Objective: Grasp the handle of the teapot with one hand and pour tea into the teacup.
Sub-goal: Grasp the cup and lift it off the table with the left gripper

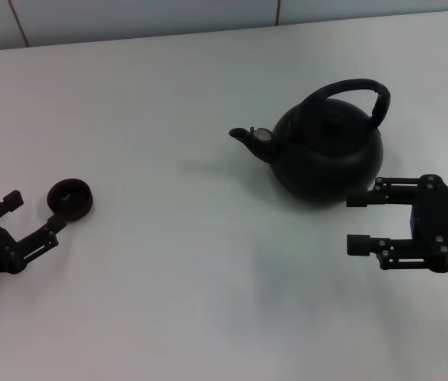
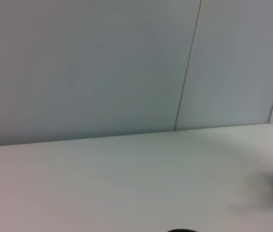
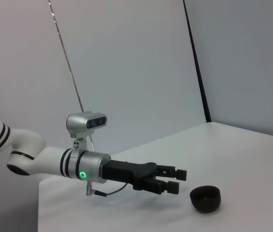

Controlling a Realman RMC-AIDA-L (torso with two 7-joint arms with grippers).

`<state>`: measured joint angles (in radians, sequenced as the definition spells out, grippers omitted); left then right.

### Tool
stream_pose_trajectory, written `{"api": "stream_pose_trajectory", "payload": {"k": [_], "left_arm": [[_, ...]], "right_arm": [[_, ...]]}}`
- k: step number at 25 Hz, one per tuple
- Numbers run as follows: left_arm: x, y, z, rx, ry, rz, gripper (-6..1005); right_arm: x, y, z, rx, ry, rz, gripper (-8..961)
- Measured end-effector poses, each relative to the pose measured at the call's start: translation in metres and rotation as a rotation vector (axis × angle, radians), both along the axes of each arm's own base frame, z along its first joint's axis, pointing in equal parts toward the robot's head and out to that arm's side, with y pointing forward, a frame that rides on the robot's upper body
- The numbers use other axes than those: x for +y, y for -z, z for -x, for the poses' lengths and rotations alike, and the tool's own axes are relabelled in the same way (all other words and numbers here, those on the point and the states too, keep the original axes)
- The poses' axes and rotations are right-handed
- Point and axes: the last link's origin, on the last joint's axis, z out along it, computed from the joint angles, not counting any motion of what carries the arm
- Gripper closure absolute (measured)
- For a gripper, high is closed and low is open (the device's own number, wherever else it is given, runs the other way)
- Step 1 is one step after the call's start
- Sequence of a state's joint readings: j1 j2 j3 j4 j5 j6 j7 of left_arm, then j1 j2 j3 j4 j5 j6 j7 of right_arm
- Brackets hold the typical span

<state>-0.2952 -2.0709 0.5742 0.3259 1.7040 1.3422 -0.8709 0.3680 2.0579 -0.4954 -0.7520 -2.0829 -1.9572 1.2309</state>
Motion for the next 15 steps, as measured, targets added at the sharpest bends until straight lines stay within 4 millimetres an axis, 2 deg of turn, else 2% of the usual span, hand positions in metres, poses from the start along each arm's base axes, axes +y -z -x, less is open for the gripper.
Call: {"api": "stream_pose_trajectory", "payload": {"k": [15], "left_arm": [[0.011,0.008,0.002,0.044,-0.038,0.017,168]], "right_arm": [[0.003,0.006,0.004,0.011,0.003,0.003,270]]}}
